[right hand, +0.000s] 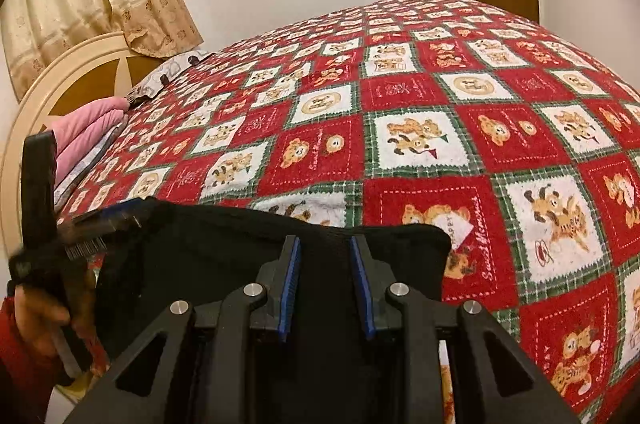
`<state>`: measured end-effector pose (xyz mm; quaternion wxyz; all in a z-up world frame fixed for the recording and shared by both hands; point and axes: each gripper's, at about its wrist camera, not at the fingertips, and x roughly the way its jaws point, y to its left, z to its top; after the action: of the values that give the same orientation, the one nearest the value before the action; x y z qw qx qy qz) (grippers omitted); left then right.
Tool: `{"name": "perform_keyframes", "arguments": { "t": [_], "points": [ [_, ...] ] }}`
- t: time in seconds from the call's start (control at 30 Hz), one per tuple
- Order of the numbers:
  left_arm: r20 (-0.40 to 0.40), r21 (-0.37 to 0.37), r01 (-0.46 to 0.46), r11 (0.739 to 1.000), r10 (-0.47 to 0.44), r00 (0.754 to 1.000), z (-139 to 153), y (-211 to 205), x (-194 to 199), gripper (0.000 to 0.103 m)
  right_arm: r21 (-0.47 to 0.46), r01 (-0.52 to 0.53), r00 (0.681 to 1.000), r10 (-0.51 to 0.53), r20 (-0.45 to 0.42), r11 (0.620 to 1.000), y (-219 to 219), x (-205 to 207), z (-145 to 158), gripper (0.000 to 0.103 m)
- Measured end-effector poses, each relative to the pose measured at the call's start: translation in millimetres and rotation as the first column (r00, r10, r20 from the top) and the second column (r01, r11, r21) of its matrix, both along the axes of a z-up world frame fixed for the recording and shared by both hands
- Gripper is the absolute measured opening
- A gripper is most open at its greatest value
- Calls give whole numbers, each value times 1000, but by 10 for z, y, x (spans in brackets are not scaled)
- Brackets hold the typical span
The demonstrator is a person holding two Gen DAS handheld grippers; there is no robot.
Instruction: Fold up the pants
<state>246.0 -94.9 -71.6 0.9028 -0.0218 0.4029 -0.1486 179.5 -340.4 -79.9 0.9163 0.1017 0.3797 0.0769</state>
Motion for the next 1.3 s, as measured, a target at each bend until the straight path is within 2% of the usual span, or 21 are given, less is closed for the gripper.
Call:
{"name": "perform_keyframes", "arguments": {
  "t": [0.03,0.1,0.2,0.23,0.3,0.4,0.43,0.5,0.53,0.6,0.67,0.7,0.83,0.87,0.9,1.07,1.1,1.17,1.2,1.27,1.3],
  "points": [
    [9,-30,-33,999,33,999,62,116,-15,83,4,-1,1000,1,-4,1000,-9,-32,30,28],
    [35,-30,-94,995,95,995,189,355,-84,83,3,11,1000,-11,-6,1000,-18,-81,149,28],
    [50,-59,-151,987,154,987,266,681,-243,84,-2,-36,998,36,42,999,111,-72,376,30],
    [29,-100,-166,981,169,985,244,790,-298,84,0,-63,997,63,53,998,195,-34,457,33],
    [-33,-196,-156,968,153,988,145,906,-391,84,23,-141,988,139,60,990,413,87,587,60],
    [-136,-291,-142,946,106,985,-118,866,-479,84,29,-285,958,284,30,958,850,322,673,62],
    [-171,-299,-142,944,94,981,-234,806,-499,84,1,-326,945,326,10,945,1024,401,679,62],
    [-80,-247,-121,961,104,991,-237,695,-631,84,-71,-383,924,383,-23,921,1316,518,658,62],
    [-65,-204,-115,972,103,993,-247,610,-669,84,-101,-415,910,412,-50,904,1468,582,625,62],
    [-44,-206,-115,972,109,993,-260,513,-772,82,-128,-470,882,460,-103,873,1715,688,555,62],
    [-48,-271,-101,957,91,995,-276,494,-872,72,-173,-532,846,509,-160,829,2002,755,475,62],
    [-39,-290,-98,952,90,995,-287,470,-933,61,-201,-556,830,527,-180,807,2113,775,435,62],
    [52,-265,-75,961,92,994,-290,372,-1119,28,-298,-627,776,542,-323,720,2409,925,95,62],
    [67,-251,-63,966,82,994,-284,324,-1142,25,-306,-630,772,532,-349,714,2417,952,30,62],
    [85,-229,-51,972,72,994,-276,273,-1166,23,-319,-620,778,506,-374,717,2420,1004,-43,66],
    [114,-172,-46,984,67,991,-246,183,-1205,22,-276,-470,851,347,-395,839,2251,1384,-195,72],
    [118,-156,-49,987,67,991,-237,168,-1205,22,-252,-452,859,340,-383,856,2218,1417,-189,72],
    [120,-143,-41,989,59,991,-233,169,-1214,22,-292,-347,921,265,-285,891,2080,1435,-62,72],
    [127,-132,-38,990,55,990,-228,162,-1225,22,-264,-303,938,238,-253,916,1986,1443,13,72],
    [130,-130,-40,991,57,990,-230,162,-1223,22,-137,-289,936,250,-248,947,1838,1404,153,72],
    [129,-133,-41,990,58,990,-233,168,-1216,22,-88,-328,920,297,-256,940,1840,1377,192,72]
  ]
}}
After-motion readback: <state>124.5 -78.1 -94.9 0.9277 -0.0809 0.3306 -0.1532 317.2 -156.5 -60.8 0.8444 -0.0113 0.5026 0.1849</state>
